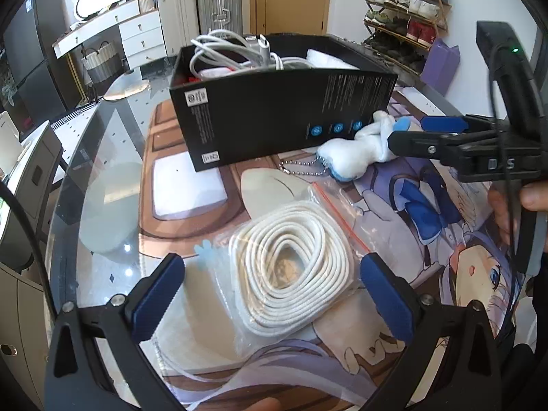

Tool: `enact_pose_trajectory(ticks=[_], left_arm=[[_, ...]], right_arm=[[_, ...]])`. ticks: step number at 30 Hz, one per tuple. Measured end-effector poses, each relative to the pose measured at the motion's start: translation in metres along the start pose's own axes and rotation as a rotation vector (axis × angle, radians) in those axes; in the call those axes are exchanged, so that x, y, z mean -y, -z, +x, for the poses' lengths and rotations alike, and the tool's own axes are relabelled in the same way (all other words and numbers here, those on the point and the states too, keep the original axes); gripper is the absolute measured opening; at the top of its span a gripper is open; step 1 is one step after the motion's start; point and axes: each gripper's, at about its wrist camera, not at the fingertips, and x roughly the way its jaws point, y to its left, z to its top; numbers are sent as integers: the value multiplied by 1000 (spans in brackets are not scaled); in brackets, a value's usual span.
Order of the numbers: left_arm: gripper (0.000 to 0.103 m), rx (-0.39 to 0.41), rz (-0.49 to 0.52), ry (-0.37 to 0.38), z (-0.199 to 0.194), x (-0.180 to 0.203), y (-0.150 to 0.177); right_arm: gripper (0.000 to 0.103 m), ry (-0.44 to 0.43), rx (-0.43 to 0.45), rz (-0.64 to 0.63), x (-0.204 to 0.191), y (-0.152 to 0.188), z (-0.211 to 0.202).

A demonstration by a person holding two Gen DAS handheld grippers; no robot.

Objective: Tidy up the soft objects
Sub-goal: 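Move both tools back toward the plush keychain and bagged rope coil, then grasp the white plush keychain with the right tool while the left tool grasps the bagged rope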

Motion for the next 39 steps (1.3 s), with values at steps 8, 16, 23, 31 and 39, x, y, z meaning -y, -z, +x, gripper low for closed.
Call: enact_pose_trajectory(ticks=[8, 16, 23, 31, 39], left_arm=[[102, -2, 8, -10, 1, 0, 0], [70, 13, 1, -11, -3, -4, -5], [50, 36, -16, 20, -7, -9, -5], [40, 53, -41, 28, -12, -19, -7], [36, 71, -57, 25, -17, -23, -8]], right_arm=[[96, -76, -8, -16, -13, -4, 4], [78, -110, -24, -29, -22, -4, 12], [63, -145, -24, -25, -25, -4, 14], [42, -135, -3, -38, -27, 2, 10], [39, -127, 25, -64, -27, 9, 0]])
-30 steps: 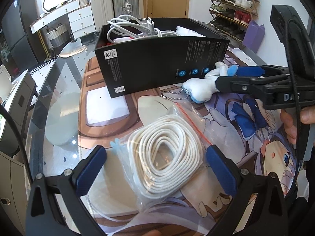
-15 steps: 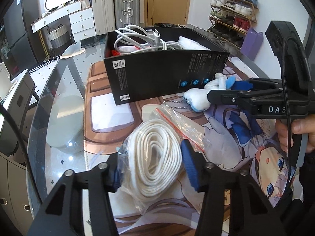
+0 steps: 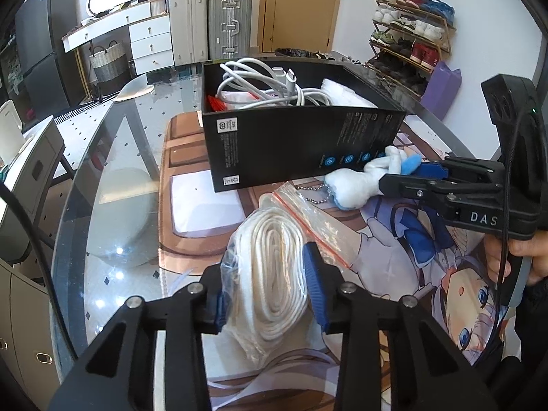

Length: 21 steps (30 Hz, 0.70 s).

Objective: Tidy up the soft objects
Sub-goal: 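Grasp the white plush keychain with the right tool while the left tool grasps the bagged rope, then carry the plush over the box while the left tool carries the bagged rope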

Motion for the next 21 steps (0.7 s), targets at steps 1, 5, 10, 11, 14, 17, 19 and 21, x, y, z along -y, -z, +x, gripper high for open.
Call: enact_pose_trajectory(ticks=[1, 5, 10, 11, 14, 17, 19, 21], left_arm=[[35, 3, -1, -1, -1, 1, 0], [27, 12, -4, 0, -4, 0, 0], [21, 17, -6, 6, -7, -1, 0], [19, 21, -9, 11, -8, -2, 1], [16, 32, -22, 19, -10, 0, -1], [16, 43, -25, 18, -14, -2, 0], [16, 52, -29, 17, -18, -3, 1], [16, 62, -32, 18, -21, -4, 1]], right_arm=[[39, 0, 5, -3, 0, 0, -2], [39, 1, 23, -6, 0, 2, -10], [39, 2, 40, -8, 1, 4, -18], [39, 3, 44, -9, 1, 5, -20], [39, 2, 57, -13, 0, 5, -24], [39, -1, 70, -19, -2, 6, -29], [39, -3, 82, -23, -4, 7, -33], [39, -3, 91, -28, -6, 8, -37]])
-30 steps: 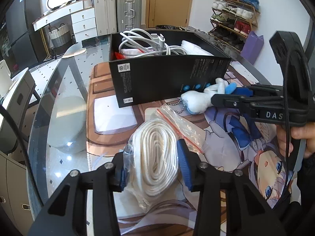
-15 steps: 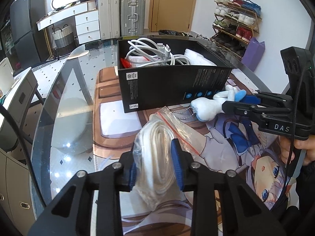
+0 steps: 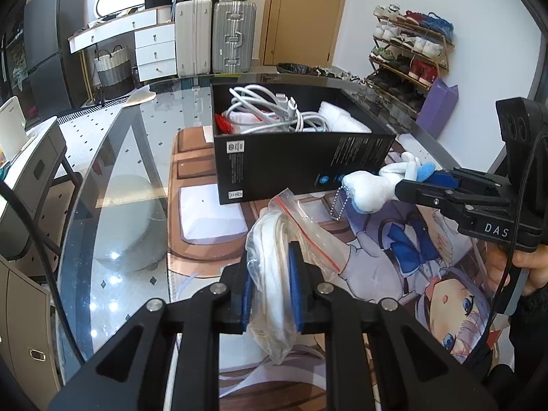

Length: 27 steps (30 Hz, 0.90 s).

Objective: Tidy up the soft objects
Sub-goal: 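Carry the plush over the box while the left tool carries the bagged rope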

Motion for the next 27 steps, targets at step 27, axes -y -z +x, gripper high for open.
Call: enact_pose_trajectory(ticks=[27], left_arm=[[16, 182, 15, -31, -43, -4, -60]], right_arm=[[39, 39, 183, -18, -9, -44, -52]])
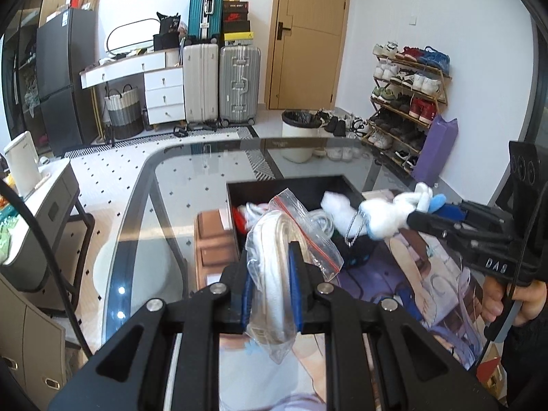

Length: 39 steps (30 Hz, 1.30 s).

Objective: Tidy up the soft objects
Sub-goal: 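Carry the plush over the box while the left tool carries the bagged rope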

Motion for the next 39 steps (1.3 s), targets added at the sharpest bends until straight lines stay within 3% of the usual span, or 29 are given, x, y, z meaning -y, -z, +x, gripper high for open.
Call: enact_pose_trajectory(ticks=[22, 39], left_arm=[[16, 38, 19, 19, 42, 1, -55], [16, 3, 34, 35, 81, 1, -65]], right_arm=[[39, 6, -49, -47, -6, -17, 38], [39, -4, -98, -92, -13, -21, 68]])
